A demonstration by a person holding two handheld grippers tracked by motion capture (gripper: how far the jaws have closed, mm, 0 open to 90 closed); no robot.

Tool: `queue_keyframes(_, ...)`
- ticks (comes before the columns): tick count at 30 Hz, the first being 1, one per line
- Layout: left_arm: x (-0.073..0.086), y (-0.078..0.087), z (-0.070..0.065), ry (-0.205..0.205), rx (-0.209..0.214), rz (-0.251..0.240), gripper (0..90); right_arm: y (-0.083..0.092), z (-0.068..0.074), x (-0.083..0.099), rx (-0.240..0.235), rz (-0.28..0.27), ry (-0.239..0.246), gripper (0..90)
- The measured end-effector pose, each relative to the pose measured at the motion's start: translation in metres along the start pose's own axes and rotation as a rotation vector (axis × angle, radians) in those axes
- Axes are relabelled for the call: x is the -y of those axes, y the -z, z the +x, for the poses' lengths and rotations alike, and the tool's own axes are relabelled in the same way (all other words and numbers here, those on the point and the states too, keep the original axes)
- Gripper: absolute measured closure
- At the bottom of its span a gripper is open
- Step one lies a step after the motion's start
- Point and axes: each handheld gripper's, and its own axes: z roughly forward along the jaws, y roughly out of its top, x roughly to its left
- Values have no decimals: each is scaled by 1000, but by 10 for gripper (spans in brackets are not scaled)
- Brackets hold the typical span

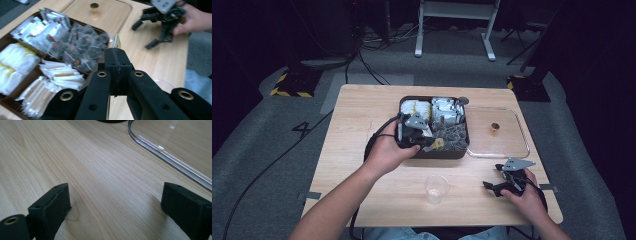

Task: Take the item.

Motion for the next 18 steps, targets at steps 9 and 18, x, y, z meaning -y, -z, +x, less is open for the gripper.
queue_keyframes(9, 15, 6, -25, -42, 54, -41, 900, 0, 0, 0, 0, 0, 0, 89)
queue_keyframes(18, 38, 0, -43, -63, 91, -58, 900, 0, 0, 0, 0, 0, 0, 89)
